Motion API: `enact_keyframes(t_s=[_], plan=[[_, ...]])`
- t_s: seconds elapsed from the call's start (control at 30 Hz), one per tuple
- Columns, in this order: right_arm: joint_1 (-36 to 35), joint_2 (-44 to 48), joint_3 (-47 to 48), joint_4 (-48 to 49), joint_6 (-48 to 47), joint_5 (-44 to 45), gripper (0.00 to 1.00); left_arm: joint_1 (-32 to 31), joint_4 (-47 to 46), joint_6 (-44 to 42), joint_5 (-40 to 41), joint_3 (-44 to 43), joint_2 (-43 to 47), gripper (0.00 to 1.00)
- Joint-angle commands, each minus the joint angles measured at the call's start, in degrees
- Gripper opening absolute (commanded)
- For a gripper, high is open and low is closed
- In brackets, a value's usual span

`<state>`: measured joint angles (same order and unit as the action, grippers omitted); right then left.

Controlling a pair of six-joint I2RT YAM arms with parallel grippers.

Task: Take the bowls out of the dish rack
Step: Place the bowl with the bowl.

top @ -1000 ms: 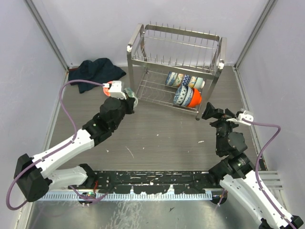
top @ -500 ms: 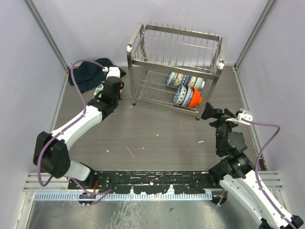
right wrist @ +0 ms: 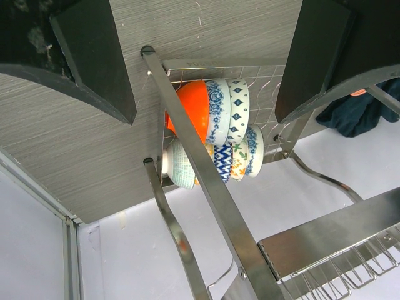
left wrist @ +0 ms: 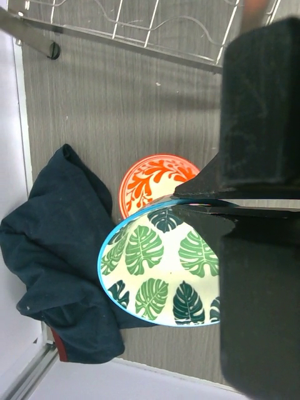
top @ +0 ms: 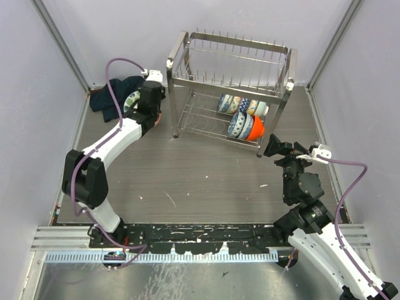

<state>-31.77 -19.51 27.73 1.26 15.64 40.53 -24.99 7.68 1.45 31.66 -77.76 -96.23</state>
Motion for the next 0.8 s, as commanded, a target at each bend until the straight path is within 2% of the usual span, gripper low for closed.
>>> enact_keyframes(t_s=[0.0, 0.33, 0.77], plan=[[-0.22, -0.11, 0.58, 2.59, 0.36, -0.29, 1.00, 1.40, -4.73, -1.89, -1.59, -2.87, -2.57, 0.00], [-0.22, -0.53, 0.66, 2.96, 0.26, -0.28, 1.00, 3.61, -11.15, -0.50, -5.88, -0.55, -5.82, 0.00], [-0.22, -0.31, 0.64, 2.79, 0.09, 0.03, 1.00, 4.03, -12.08, 1.12, -7.72, -1.34, -10.11, 0.00]])
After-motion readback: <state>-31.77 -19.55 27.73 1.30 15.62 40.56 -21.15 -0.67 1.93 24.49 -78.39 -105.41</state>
